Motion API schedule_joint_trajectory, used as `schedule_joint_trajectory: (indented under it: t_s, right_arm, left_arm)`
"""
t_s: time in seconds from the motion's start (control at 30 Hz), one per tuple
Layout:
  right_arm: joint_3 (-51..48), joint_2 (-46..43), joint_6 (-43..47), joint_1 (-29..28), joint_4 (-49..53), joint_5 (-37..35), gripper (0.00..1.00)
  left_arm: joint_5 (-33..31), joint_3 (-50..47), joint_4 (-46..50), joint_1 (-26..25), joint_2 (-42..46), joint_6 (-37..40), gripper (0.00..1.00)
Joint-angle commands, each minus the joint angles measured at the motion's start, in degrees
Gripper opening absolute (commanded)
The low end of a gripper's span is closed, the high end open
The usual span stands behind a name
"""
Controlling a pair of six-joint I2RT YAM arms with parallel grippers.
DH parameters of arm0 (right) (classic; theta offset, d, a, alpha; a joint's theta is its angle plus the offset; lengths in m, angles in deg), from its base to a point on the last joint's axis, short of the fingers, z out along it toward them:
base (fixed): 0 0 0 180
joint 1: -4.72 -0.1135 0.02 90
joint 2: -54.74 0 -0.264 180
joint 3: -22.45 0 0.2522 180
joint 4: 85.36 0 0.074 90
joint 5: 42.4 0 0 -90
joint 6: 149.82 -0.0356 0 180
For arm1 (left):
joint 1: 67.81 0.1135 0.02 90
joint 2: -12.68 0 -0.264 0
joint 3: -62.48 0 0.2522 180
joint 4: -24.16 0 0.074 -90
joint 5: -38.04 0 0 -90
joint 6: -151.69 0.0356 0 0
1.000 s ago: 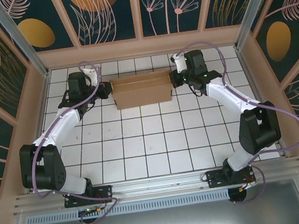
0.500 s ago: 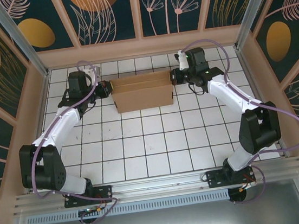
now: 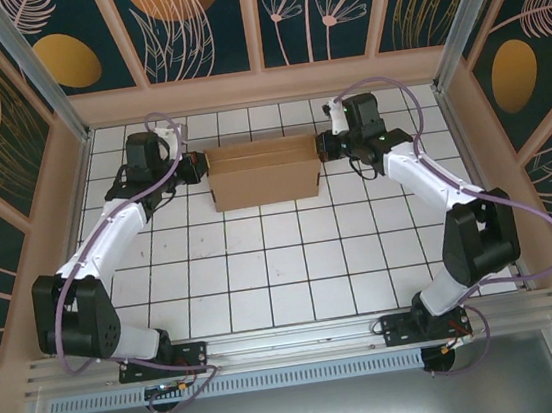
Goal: Fold the paper box
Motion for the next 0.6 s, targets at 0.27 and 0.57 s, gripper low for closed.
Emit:
schedule_joint_trajectory:
  t_s: [0.27,0.57]
  right_arm:
    - [-5.8,-4.7,4.2,-2.6,-4.8,-3.8,0.0]
    - [-7.1,-3.7,2.7,-5.3,-5.3,-6.1,0.0]
  left_arm:
    - [-1.5,-1.4,0.1,-0.8,3.5,2.9,0.0]
    - [-4.9,-3.3,1.2,-0.8,4.5,2.5,0.01]
